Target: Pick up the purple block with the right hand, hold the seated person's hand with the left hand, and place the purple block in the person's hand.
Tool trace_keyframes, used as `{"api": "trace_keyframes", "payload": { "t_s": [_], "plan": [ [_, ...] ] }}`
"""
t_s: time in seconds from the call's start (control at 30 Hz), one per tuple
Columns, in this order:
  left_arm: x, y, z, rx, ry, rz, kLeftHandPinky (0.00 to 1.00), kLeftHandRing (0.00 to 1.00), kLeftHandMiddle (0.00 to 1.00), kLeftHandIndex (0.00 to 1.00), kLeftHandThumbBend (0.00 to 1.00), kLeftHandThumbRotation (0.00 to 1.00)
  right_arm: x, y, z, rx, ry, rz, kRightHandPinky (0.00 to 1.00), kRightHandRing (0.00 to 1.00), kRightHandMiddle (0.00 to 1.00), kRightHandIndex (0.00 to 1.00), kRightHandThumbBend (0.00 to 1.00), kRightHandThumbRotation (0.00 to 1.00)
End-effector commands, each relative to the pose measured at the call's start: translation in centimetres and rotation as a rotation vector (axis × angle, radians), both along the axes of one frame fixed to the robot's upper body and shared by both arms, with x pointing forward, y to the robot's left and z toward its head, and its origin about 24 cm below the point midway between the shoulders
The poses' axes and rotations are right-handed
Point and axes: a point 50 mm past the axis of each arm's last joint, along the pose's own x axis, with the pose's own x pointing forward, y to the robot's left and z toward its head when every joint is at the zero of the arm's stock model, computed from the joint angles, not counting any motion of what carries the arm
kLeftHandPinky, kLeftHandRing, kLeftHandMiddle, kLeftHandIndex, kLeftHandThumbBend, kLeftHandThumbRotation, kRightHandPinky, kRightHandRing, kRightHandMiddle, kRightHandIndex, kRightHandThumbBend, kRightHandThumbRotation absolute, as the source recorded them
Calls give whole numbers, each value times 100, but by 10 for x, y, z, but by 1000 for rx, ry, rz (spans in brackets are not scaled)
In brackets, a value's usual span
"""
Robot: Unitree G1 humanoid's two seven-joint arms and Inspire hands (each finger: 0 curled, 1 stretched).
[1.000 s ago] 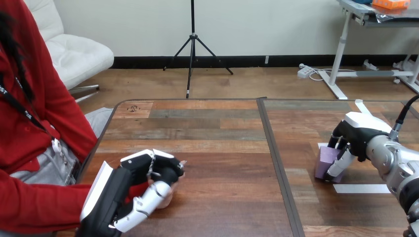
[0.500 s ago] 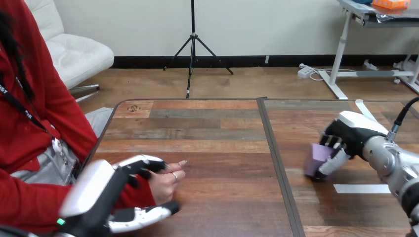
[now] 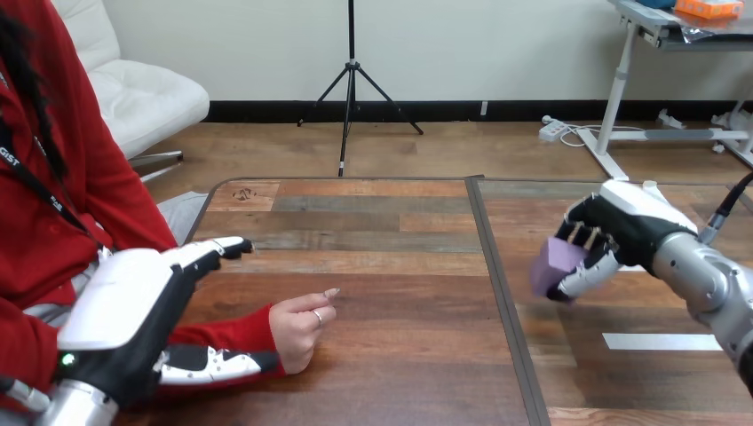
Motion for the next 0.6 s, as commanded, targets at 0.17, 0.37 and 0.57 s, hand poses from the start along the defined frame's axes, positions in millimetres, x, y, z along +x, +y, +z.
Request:
{"api": "trace_keyframes", "payload": {
  "t_s": [0.17, 0.37, 0.57],
  "plan": [
    [17, -7, 16, 71, -75, -49, 70, 77, 81, 80, 100, 39, 5, -10, 32, 27, -137, 23, 42, 46, 51, 52, 69, 0],
    [21, -7, 14, 99, -64, -46, 70, 78, 81, 80, 100, 37, 3, -12, 35, 39, -155, 36, 41, 45, 51, 52, 69, 0],
    [26, -8, 12, 103, -63, -42, 70, 78, 81, 79, 100, 36, 1, -13, 39, 41, -171, 45, 40, 45, 50, 51, 69, 0]
  ]
}}
